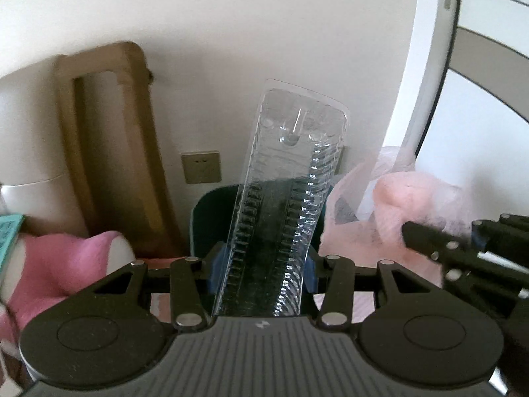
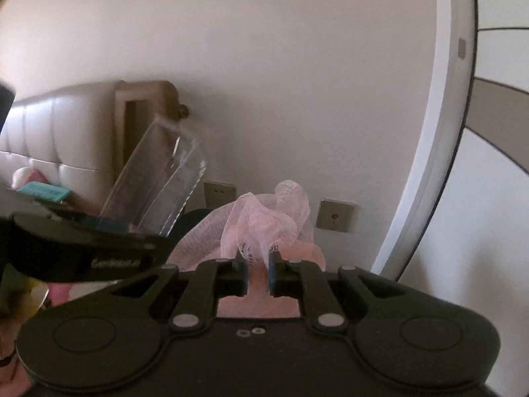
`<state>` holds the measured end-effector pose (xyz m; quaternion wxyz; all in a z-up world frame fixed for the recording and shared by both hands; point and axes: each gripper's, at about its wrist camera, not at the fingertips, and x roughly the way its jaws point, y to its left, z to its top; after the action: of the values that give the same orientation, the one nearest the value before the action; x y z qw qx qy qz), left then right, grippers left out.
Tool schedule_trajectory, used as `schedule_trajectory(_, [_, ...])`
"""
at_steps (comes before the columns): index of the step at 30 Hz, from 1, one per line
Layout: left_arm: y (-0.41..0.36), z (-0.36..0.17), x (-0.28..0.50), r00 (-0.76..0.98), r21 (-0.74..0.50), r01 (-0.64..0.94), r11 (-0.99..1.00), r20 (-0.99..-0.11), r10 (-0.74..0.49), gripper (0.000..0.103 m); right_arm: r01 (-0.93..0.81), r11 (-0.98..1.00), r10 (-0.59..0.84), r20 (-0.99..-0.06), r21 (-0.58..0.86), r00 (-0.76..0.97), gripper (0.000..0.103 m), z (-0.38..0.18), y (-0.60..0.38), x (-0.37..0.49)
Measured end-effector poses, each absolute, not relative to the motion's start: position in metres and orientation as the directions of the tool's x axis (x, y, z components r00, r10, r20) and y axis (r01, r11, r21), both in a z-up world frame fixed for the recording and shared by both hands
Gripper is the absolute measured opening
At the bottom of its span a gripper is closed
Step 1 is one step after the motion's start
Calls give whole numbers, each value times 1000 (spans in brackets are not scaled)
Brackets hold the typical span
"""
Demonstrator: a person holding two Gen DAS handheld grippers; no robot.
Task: Collect trash
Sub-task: 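Lift both held items up over the teal wastebasket, then open both tools to drop the mesh bag and tray into the wastebasket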
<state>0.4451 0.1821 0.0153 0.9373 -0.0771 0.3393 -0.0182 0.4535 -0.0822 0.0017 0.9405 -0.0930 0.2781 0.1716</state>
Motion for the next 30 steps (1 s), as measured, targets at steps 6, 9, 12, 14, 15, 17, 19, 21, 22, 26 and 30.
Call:
schedule_trajectory(6, [179,-10,486,727,-159,-9,987,-678,-102,46,-354,929,228,-590,-106,775,11,-26,-60,492])
schedule_trajectory(9, [181,-28,502,694,-158,-5,987,-712,-110,46,-357,926,210,-618,-123,757,11,-42,-53,506])
schedule_trajectory(12, [184,-44,512,658,-151,-10,988,-745,-107,46,-362,927,215,-645,-102,733,11,-54,-49,515])
schedule_trajectory(14, [185,-52,519,637,-147,-7,989,-763,-109,46,-371,924,220,-666,-92,713,12,-62,-47,518])
schedule_trajectory(15, [184,-55,521,629,-143,-4,990,-770,-109,46,-373,923,215,-674,-96,707,13,-66,-46,520])
schedule_trajectory(17, [184,-61,525,614,-135,5,991,-782,-109,46,-380,919,211,-689,-102,694,15,-72,-42,523])
schedule_trajectory(19, [182,-67,530,601,-118,10,993,-793,-100,47,-384,919,212,-711,-87,671,20,-78,-43,526])
schedule_trajectory(21, [181,-73,532,590,-118,18,993,-800,-106,48,-383,920,209,-728,-80,653,22,-80,-43,531])
schedule_trajectory(22, [180,-75,533,589,-119,21,993,-801,-109,48,-383,919,200,-731,-90,652,22,-82,-43,531])
schedule_trajectory(26, [177,-79,535,592,-111,35,993,-798,-110,54,-396,914,210,-732,-88,648,32,-82,-42,533])
schedule_trajectory(30, [177,-75,530,609,-114,49,992,-784,-120,62,-398,911,207,-719,-104,663,42,-83,-44,525])
